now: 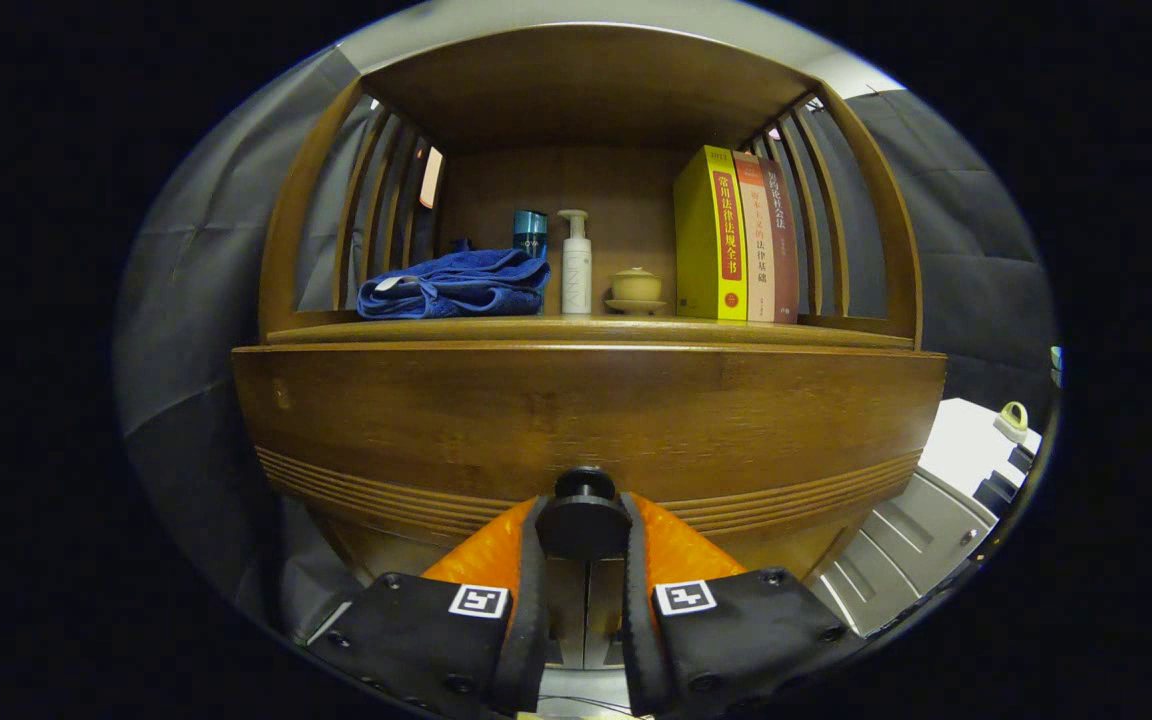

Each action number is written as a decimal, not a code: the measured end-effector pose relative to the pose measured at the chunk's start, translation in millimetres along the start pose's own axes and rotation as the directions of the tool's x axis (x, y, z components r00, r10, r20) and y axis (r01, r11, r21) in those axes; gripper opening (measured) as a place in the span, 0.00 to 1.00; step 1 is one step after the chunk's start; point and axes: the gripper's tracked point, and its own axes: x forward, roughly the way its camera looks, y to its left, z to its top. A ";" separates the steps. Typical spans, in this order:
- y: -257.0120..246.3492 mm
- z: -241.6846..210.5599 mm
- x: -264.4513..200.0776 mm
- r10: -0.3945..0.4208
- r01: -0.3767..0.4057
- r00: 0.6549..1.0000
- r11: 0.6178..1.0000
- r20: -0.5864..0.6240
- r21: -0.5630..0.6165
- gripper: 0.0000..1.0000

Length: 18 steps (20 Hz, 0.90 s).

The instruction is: Pull open the drawer, take out the items inside it, and place them on the countertop above the cabinet.

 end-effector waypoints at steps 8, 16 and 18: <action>-0.5 -12.5 -66.8 -0.011 0.011 1.000 1.000 -0.016 -0.025 0.40; -1.2 -31.9 -116.7 -0.014 0.014 1.000 1.000 -0.027 -0.001 0.34; 0.1 -36.4 -126.9 -0.013 0.013 0.999 1.000 -0.036 -0.003 0.34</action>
